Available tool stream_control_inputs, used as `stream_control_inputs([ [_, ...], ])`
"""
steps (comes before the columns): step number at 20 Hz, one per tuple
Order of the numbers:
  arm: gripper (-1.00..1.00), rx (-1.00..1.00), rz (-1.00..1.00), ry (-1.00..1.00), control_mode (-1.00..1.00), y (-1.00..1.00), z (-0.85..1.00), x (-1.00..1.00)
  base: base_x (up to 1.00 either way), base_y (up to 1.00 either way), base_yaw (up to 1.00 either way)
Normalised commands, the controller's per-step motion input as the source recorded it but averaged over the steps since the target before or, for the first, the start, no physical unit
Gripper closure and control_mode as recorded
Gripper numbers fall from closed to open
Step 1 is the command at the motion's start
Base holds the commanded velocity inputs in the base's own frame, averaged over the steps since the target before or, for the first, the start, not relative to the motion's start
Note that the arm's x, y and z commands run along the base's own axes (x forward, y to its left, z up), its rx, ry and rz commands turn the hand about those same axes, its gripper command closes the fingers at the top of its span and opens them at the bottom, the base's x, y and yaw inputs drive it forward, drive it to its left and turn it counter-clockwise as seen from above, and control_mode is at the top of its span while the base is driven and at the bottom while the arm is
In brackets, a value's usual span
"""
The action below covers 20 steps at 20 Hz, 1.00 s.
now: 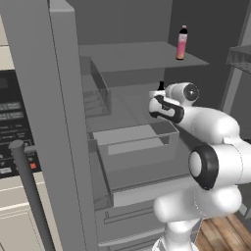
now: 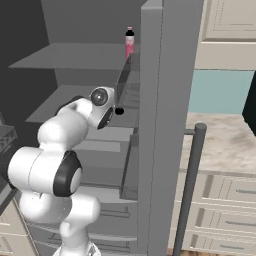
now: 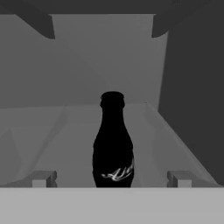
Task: Open the fridge, grab two sodas, and place both sodas inside the bowl with ice on the dining counter.
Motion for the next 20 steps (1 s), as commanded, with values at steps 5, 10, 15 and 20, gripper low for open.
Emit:
stream_control_inputs([
  [5,-1.00,0.00,0.00,0.00,-1.00,-0.02,-0.02,0.18,0.00,0.00,0.00],
  [10,-1.00,0.00,0.00,0.00,-1.00,0.00,-0.01,0.19,0.00,0.00,0.00],
  [15,-1.00,0.00,0.00,0.00,-1.00,0.00,-0.05,0.17,0.00,0.00,0.00],
  [20,-1.00,0.00,0.00,0.00,-1.00,-0.01,-0.08,0.13,0.00,0.00,0.00],
])
